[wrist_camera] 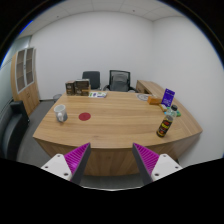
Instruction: Pour water
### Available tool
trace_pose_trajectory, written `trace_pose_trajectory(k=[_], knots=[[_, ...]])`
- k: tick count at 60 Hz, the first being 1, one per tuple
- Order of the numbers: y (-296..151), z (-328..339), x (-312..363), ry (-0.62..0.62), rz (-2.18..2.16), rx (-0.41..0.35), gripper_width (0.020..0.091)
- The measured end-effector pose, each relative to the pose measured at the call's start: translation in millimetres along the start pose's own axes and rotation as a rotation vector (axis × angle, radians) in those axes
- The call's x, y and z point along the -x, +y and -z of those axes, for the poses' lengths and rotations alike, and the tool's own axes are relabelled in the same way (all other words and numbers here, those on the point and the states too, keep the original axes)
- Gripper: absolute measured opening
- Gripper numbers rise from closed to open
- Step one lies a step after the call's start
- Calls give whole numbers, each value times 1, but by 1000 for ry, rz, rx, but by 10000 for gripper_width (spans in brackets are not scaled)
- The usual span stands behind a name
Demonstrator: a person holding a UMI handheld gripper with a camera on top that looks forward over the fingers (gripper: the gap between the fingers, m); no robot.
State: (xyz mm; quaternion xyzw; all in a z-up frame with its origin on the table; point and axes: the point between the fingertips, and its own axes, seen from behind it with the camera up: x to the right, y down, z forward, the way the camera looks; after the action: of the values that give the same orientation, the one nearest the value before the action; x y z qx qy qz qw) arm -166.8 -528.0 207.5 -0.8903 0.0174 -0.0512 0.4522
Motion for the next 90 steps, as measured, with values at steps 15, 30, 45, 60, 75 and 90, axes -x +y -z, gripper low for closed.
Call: trace_pose_trajectory(k=[15,30,45,60,75,90], knots=[[45,-72,-196,97,-42,23,855],[27,-175,-322,74,-30,-62,856],[-8,-269,-342,-5,-49,-145,853],[-22,-303,-343,-25,-72,-218,521],[-25,-304,-345,6,-65,-245,415],[-60,-300,-324,74,14,-250,414]])
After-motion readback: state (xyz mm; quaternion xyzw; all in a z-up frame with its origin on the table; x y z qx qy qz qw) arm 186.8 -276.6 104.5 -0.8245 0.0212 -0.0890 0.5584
